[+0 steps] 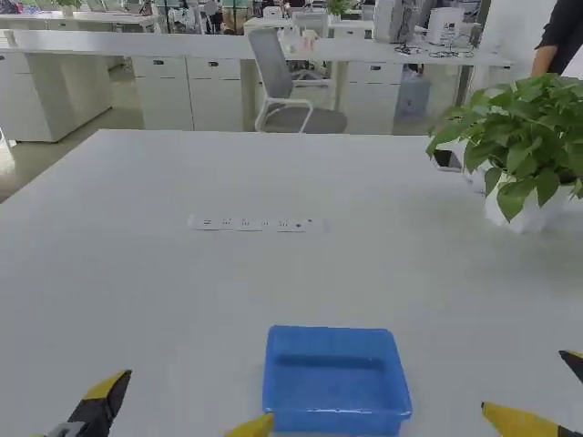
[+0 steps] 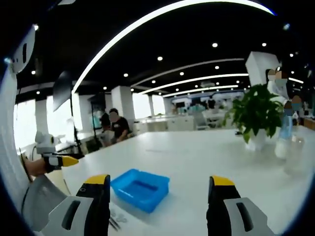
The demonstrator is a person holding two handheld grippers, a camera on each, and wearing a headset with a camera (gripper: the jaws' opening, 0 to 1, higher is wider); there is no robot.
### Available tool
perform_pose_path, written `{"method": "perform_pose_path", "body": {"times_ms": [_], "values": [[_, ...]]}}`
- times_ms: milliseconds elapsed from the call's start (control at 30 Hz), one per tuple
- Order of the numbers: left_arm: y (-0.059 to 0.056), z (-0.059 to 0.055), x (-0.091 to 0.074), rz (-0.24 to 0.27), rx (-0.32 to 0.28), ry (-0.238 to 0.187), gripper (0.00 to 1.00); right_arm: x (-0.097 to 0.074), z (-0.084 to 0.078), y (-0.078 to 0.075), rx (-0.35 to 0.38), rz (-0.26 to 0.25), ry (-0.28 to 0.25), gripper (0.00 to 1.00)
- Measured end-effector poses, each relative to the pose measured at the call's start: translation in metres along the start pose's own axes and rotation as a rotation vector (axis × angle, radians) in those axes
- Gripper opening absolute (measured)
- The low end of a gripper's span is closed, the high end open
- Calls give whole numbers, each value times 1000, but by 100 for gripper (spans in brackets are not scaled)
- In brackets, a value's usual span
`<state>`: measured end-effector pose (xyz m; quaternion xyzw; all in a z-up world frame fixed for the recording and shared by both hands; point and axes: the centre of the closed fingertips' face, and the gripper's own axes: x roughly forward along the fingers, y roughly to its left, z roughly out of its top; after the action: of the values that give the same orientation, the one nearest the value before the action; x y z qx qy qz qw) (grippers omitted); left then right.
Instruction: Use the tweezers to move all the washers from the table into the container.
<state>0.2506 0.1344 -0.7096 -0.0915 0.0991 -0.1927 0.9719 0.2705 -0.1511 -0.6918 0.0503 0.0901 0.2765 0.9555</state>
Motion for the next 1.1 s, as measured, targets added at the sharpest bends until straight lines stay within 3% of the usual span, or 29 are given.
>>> {"method": "perform_pose_path", "body": {"times_ms": [467,1100], "values": [[2,-3,1,6,5,17,97,2,-6,-1,-17,5,33,80],[4,-10,2,23,37,58,96,-1,-1,-6,-5,-8,2,79]]}}
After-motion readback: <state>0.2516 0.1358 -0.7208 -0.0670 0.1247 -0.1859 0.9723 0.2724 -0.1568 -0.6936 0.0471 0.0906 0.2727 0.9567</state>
